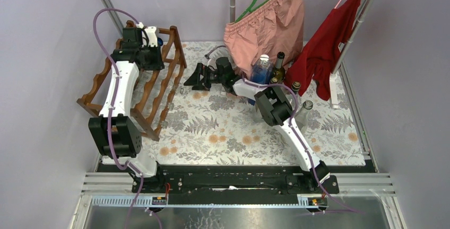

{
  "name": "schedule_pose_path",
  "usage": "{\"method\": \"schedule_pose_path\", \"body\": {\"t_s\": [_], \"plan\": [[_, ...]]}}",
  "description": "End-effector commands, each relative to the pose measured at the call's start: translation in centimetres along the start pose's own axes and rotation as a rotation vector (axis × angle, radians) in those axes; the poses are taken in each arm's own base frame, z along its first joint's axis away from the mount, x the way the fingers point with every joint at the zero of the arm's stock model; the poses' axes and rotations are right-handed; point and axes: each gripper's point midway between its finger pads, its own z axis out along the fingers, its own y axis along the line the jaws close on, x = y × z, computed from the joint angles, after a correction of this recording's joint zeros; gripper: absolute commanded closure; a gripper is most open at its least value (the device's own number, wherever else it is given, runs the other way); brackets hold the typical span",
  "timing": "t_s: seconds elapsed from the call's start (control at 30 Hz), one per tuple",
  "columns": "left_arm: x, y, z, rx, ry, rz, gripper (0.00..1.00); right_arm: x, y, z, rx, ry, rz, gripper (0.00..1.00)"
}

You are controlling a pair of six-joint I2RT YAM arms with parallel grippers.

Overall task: Put the wine bottle on the wine rack
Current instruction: Move the wine rack to the corner of the board.

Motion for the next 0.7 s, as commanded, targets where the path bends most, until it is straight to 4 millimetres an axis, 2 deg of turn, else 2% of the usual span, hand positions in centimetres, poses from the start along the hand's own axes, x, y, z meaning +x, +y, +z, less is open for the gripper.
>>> {"method": "schedule_pose_path", "body": {"t_s": [0.0,0.13,0.3,0.53,0.67], "plan": [[2.0,-2.5,-1.3,0.122,0.047,-0.034,0.97,-2.8,5.9,-1.2,-0.091,-0.057,-0.050,0.00],[3.0,-3.4,-1.6,0.169,0.060,-0.037,0.97,-1.8,5.4,-0.4,-0.037,-0.044,-0.044,0.00],[3.9,-4.2,-2.2,0.199,0.060,-0.025,0.97,0.6,4.8,0.6,-0.002,0.007,-0.020,0.01],[4.5,-5.0,-2.3,0.228,0.067,-0.011,0.97,2.4,7.0,1.0,-0.078,0.048,-0.024,0.06],[4.3,-5.2,-2.2,0.231,0.059,-0.001,0.97,3.2,7.4,1.6,-0.078,0.066,-0.021,0.10]]}}
